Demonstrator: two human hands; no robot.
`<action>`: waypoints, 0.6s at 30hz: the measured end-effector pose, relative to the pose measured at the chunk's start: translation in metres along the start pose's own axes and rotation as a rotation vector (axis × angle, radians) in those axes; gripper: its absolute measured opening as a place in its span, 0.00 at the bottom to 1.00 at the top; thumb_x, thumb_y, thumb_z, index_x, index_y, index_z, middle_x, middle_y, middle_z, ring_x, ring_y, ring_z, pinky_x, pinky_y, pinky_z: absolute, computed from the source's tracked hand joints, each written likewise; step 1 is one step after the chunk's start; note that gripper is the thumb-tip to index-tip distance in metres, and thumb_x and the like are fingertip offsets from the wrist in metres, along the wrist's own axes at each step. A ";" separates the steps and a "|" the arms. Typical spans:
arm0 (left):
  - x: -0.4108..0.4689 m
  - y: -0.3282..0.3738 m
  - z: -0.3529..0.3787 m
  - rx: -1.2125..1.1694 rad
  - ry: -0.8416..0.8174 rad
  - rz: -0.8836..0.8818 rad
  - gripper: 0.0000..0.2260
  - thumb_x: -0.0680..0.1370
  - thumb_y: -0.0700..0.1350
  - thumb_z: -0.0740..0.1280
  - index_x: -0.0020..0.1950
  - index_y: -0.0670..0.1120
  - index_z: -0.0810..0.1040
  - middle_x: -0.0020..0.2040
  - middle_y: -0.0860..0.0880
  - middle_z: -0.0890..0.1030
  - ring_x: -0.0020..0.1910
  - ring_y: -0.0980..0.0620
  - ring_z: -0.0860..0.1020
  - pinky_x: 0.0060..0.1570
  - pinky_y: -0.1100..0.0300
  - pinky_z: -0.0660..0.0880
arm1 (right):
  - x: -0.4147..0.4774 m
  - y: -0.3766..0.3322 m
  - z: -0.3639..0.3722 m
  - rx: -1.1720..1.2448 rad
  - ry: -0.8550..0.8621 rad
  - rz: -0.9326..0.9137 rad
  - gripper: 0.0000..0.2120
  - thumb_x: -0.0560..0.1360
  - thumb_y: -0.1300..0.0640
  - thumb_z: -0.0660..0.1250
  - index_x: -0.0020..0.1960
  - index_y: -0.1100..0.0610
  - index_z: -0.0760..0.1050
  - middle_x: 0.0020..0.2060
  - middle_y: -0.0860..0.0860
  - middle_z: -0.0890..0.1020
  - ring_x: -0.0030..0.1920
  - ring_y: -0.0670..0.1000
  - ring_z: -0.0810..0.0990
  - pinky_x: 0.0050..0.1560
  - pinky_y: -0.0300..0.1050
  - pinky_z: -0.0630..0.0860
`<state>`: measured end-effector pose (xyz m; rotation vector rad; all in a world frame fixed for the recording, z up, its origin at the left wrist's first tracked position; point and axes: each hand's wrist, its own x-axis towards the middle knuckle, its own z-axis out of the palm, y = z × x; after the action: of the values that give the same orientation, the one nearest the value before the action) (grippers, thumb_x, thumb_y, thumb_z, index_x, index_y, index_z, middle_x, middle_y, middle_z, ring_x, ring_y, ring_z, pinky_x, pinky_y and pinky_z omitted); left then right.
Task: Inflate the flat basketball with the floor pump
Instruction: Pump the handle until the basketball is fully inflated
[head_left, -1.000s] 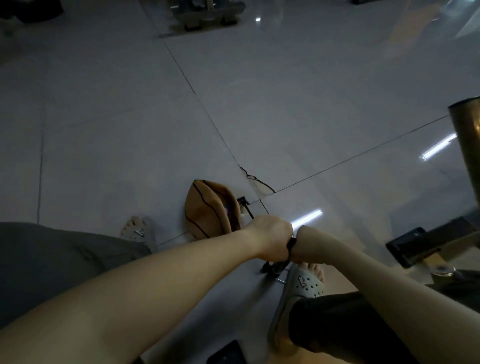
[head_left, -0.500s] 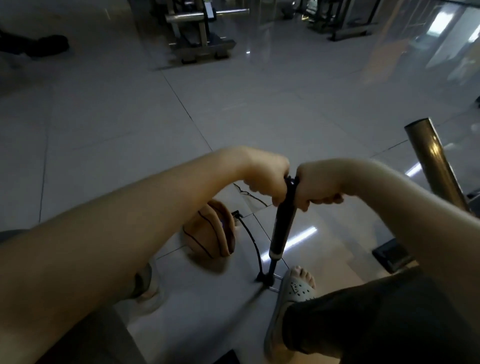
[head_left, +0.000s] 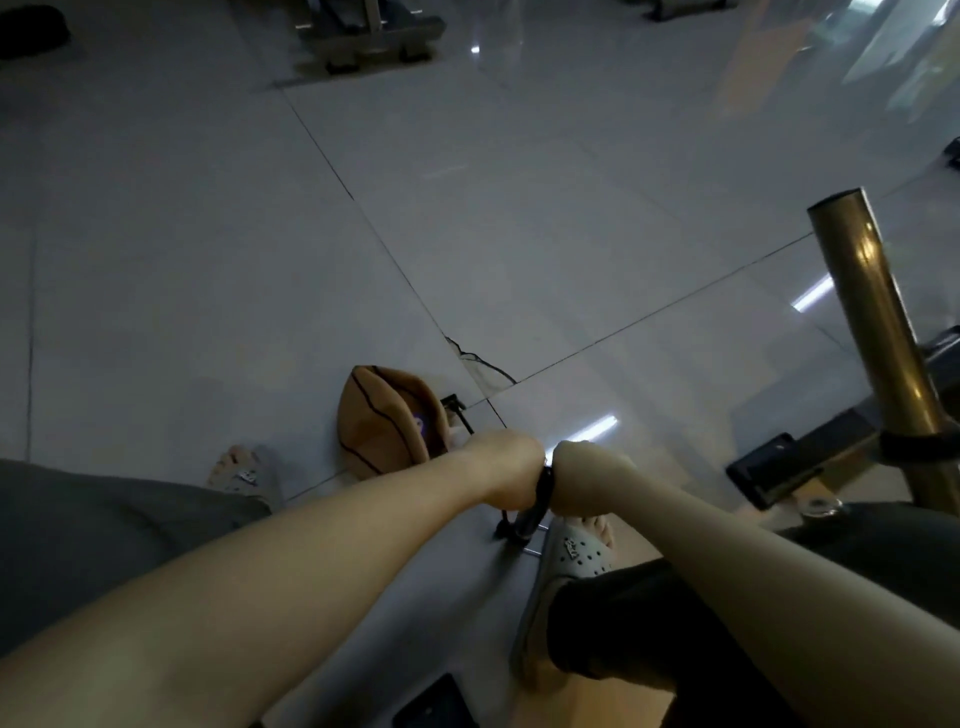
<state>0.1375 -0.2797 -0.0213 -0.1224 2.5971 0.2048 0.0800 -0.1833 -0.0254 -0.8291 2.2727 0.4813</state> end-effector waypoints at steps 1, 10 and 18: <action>-0.002 0.002 -0.002 0.010 -0.016 -0.010 0.04 0.77 0.40 0.64 0.45 0.48 0.73 0.41 0.48 0.77 0.38 0.46 0.76 0.34 0.57 0.70 | -0.004 -0.003 0.001 -0.019 -0.001 0.016 0.05 0.75 0.56 0.68 0.44 0.55 0.72 0.46 0.52 0.80 0.48 0.52 0.80 0.51 0.45 0.76; -0.045 -0.008 -0.133 -0.245 -0.052 0.069 0.07 0.72 0.40 0.74 0.37 0.47 0.78 0.33 0.49 0.76 0.30 0.52 0.73 0.29 0.62 0.70 | -0.077 0.037 -0.124 0.242 0.037 -0.188 0.05 0.69 0.63 0.72 0.36 0.63 0.77 0.26 0.54 0.73 0.21 0.51 0.68 0.26 0.40 0.69; -0.034 -0.005 -0.100 -0.155 -0.007 0.045 0.09 0.76 0.41 0.70 0.36 0.49 0.75 0.31 0.51 0.75 0.32 0.50 0.75 0.28 0.62 0.69 | -0.066 0.023 -0.101 0.178 -0.022 -0.157 0.10 0.70 0.63 0.69 0.32 0.60 0.72 0.23 0.52 0.73 0.22 0.51 0.71 0.28 0.40 0.71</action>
<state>0.1173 -0.3000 0.0806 -0.1187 2.5769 0.4226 0.0559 -0.1918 0.0949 -0.8969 2.1726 0.2127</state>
